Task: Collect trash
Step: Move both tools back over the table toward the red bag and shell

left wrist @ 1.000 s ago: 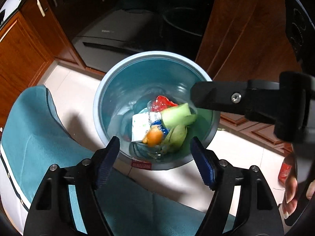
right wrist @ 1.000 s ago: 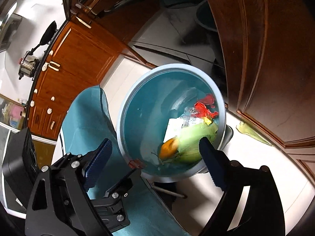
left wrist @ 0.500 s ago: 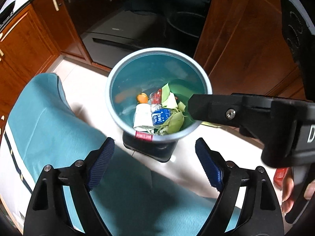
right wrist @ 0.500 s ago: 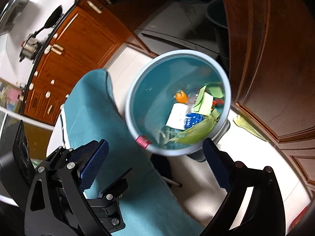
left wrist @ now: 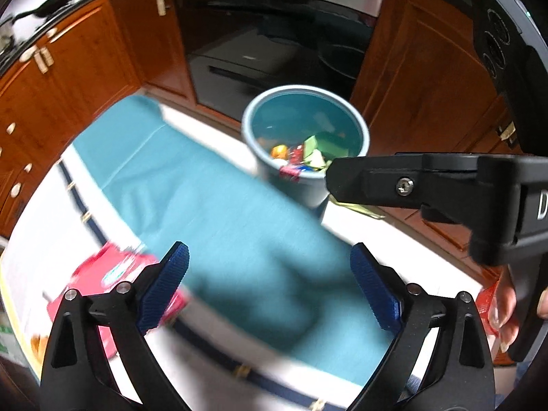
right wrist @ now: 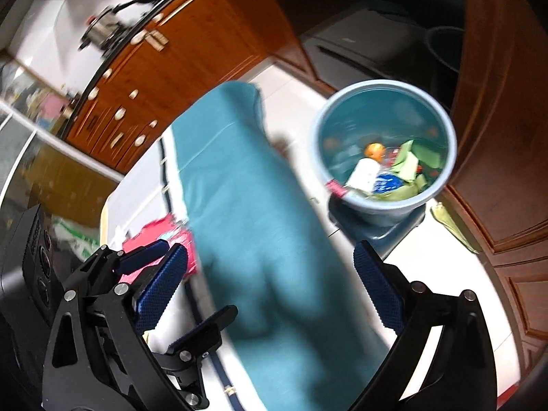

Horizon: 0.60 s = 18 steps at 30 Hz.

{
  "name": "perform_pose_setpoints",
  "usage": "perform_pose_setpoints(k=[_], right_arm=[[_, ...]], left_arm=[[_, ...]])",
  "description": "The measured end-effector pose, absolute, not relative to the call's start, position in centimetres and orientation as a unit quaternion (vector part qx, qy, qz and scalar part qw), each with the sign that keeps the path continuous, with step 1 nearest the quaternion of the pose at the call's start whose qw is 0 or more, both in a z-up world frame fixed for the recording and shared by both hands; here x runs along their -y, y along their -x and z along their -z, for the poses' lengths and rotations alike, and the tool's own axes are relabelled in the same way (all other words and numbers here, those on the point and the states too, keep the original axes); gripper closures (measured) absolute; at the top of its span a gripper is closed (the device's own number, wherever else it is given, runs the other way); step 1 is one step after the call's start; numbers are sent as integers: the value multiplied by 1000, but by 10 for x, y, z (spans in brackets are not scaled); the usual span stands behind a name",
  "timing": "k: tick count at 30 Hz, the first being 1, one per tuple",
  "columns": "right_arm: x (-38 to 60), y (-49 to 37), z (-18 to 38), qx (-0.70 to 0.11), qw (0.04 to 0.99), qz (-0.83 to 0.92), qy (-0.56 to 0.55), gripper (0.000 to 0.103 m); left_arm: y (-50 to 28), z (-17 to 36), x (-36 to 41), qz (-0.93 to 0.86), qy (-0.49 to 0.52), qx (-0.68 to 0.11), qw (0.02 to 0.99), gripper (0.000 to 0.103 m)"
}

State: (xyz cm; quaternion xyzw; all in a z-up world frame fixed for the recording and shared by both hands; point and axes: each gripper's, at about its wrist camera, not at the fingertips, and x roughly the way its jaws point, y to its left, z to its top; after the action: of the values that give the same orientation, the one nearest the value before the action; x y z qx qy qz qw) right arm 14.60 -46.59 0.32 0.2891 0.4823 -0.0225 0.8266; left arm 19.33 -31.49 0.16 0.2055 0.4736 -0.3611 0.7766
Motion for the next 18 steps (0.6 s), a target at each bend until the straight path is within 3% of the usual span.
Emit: perform_pose_setpoints(k=[11, 18], right_arm=[[347, -154, -15, -520, 825, -48, -216, 10], [260, -172, 8, -564, 812, -86, -127, 10]], left_arm=[[-184, -16, 160, 297, -153, -472, 816, 8], [-184, -10, 76, 252, -115, -477, 834, 6]])
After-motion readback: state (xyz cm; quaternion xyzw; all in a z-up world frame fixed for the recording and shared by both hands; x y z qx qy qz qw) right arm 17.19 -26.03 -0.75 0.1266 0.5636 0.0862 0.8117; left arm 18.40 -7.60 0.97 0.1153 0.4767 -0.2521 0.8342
